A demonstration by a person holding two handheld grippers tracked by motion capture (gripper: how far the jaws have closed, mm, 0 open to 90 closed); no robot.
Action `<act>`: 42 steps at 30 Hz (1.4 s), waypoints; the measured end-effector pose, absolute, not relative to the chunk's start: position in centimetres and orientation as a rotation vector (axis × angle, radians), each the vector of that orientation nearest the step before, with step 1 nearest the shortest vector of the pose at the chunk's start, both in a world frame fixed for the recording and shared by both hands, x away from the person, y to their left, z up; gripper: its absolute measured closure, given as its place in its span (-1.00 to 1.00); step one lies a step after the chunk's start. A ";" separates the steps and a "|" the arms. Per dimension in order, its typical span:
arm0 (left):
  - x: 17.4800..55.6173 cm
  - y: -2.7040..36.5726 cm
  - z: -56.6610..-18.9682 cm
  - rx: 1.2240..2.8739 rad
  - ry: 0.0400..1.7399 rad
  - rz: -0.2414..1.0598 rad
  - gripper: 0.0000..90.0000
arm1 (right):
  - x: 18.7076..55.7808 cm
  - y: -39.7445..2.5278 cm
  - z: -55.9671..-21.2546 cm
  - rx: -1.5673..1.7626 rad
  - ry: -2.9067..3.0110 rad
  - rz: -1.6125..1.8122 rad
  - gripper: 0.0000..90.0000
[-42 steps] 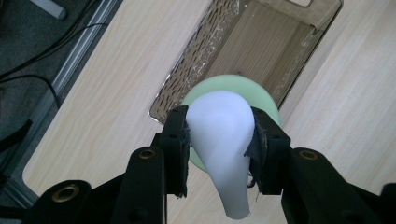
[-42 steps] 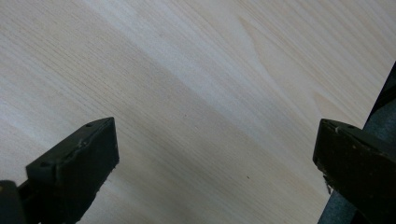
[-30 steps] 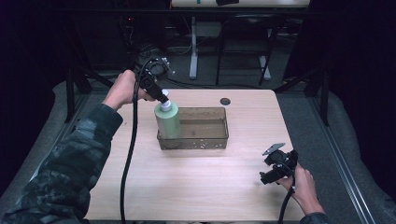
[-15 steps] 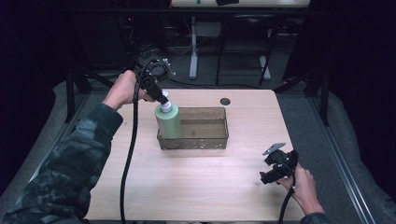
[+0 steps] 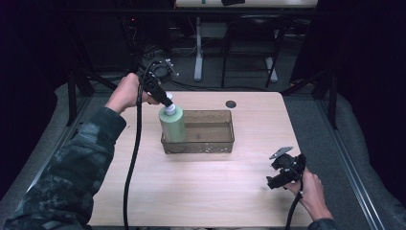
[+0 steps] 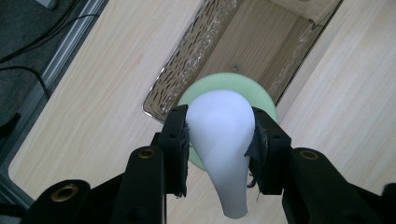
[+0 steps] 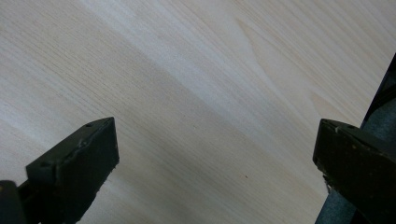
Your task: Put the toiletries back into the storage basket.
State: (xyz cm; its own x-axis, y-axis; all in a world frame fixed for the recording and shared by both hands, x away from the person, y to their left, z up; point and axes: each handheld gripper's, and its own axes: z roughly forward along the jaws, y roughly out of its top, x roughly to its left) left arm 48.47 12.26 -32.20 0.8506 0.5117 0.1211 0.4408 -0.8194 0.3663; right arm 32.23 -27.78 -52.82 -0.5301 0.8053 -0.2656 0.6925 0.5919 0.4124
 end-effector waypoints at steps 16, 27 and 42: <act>48.3 13.5 -32.7 2.583 0.799 0.246 -0.49 | 32.2 -27.8 -52.8 1.199 2.392 0.353 -1.00; 46.2 14.5 -32.6 2.500 0.813 0.316 -0.82 | 32.2 -27.9 -52.8 1.196 2.393 0.360 -1.00; 42.3 18.1 -35.1 2.412 0.846 0.395 -1.00 | 32.2 -27.8 -52.8 1.197 2.397 0.358 -1.00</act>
